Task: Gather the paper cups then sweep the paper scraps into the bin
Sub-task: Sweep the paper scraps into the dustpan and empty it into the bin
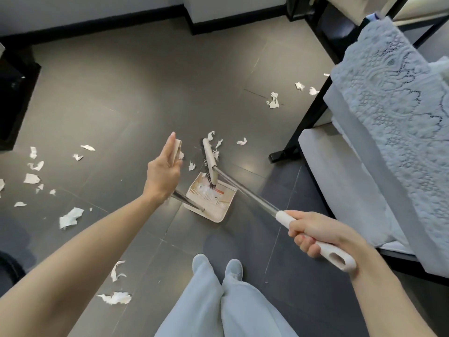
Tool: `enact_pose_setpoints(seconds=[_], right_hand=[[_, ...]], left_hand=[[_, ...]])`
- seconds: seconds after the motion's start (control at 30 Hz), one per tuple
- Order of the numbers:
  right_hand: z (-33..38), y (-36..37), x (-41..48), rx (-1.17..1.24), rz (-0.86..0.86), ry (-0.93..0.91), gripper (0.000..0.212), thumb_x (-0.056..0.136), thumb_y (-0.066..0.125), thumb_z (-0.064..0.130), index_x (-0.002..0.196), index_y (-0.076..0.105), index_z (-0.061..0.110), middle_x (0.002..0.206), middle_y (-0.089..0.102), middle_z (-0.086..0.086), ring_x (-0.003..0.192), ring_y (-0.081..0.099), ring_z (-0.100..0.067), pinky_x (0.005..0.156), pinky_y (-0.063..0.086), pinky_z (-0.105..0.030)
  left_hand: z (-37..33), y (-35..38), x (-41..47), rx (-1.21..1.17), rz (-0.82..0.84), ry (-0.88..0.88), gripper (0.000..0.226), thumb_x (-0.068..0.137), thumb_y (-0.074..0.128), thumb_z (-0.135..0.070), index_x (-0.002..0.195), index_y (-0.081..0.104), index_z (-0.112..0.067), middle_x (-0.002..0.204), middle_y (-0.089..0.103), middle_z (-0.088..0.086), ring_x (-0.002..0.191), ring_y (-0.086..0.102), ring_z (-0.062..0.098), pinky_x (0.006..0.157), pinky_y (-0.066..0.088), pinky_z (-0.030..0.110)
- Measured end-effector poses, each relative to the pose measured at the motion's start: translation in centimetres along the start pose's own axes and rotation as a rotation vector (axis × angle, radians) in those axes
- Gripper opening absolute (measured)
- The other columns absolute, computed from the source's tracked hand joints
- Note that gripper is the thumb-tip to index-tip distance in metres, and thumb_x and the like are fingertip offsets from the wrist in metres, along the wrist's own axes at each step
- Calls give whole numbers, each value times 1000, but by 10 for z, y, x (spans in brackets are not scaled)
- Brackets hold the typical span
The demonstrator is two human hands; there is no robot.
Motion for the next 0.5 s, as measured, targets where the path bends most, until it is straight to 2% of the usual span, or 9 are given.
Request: enact_pose_setpoints(seconds=[0.07, 0.13, 0.2, 0.23, 0.27, 0.33, 0.4, 0.5], right_hand=[[16, 3, -3, 29, -28, -32, 46, 85, 41, -1, 115, 60, 29, 52, 33, 3, 40, 27, -5, 31, 24, -14], [34, 7, 0, 28, -71, -68, 44, 87, 42, -1, 113, 60, 28, 52, 34, 3, 40, 28, -5, 31, 26, -14], [52, 13, 7, 6, -115, -96, 36, 87, 41, -2, 114, 57, 15, 51, 36, 2, 39, 30, -5, 31, 27, -14], [62, 15, 12, -8, -140, -110, 29, 86, 41, -3, 111, 53, 5, 51, 36, 1, 38, 30, -5, 31, 27, -14], [73, 17, 18, -27, -171, -125, 24, 86, 40, -3, 104, 54, 3, 51, 37, 0, 37, 31, -5, 31, 27, -14], [94, 16, 34, -76, -248, -155, 24, 86, 40, -3, 98, 54, 12, 54, 40, -2, 35, 33, -6, 32, 29, -14], [114, 7, 56, -142, -319, -170, 26, 87, 41, -1, 103, 52, 17, 60, 42, -3, 37, 35, -6, 33, 31, -15], [142, -14, 91, -294, -396, -177, 18, 84, 41, 0, 95, 51, 11, 58, 45, -5, 38, 37, -10, 37, 33, -17]], left_hand=[[3, -11, 0, -17, -21, 2, 67, 92, 53, 4, 149, 32, -26, 123, 44, -22, 91, 37, -40, 81, 25, -11], [6, -22, 0, -42, -37, -14, 68, 92, 52, 6, 149, 32, -25, 125, 44, -20, 100, 35, -37, 82, 24, -11], [9, -31, 2, -33, -52, -35, 69, 92, 52, 5, 149, 32, -27, 124, 44, -23, 105, 35, -33, 84, 24, -11], [11, -34, 4, -30, -60, -44, 69, 92, 53, 4, 149, 32, -29, 123, 44, -25, 103, 36, -34, 85, 24, -11], [13, -38, 5, -34, -67, -52, 70, 92, 52, 4, 149, 31, -31, 123, 44, -27, 102, 36, -35, 87, 24, -10], [18, -43, 10, -28, -82, -67, 71, 92, 53, 2, 149, 31, -35, 125, 46, -30, 104, 36, -35, 90, 24, -8], [22, -48, 17, -4, -110, -81, 72, 91, 53, 0, 148, 31, -39, 125, 45, -35, 106, 36, -34, 92, 24, -7], [27, -57, 26, 30, -161, -123, 74, 91, 55, -1, 145, 32, -46, 115, 43, -48, 106, 39, -32, 92, 25, -7]])
Point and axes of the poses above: each hand's wrist, its own x-axis towards the middle knuckle, its own y-axis out of the palm, z = x × y, the point moved 3 cm from there along x, towards the middle knuckle
